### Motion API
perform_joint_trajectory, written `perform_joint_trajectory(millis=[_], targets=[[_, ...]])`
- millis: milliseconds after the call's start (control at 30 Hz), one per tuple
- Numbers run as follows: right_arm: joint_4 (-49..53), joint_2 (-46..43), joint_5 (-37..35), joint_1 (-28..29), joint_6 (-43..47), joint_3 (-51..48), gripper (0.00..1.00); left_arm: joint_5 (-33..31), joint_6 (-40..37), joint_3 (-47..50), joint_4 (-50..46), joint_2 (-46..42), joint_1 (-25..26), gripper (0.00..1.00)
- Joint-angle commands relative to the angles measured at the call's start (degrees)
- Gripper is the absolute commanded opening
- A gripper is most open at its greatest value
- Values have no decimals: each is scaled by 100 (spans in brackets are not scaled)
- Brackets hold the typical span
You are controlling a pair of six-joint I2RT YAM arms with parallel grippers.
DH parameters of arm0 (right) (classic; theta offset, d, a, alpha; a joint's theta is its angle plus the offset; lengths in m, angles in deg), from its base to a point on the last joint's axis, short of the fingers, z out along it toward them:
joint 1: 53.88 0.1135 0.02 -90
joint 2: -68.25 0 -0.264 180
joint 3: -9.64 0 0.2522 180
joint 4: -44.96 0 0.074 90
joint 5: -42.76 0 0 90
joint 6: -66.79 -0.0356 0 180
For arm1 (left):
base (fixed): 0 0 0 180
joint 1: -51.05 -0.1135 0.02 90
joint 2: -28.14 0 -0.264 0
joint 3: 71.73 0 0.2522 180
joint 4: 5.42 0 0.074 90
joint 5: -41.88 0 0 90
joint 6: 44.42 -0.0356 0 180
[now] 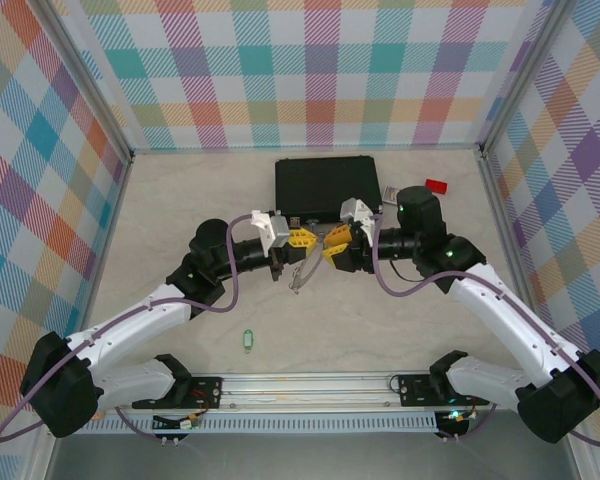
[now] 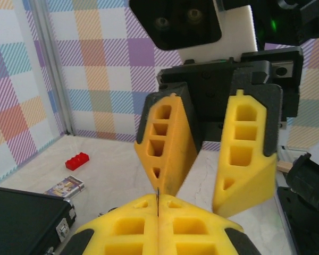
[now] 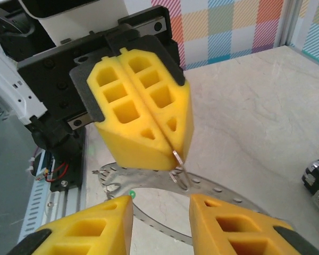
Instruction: Put the keys on the keyring
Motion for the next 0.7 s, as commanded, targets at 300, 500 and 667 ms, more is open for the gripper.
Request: perform_joint_trajectory(millis=[300,500,667], targets=[[105,137,-49,14,413,373,30,331,-14,75,49,-212,90,0],[220,242,286,22,497,432,29,432,77,13,86,-160,91,0],[290,361,501,33,502,478,28,498,130,-14,93,-140,94,0]])
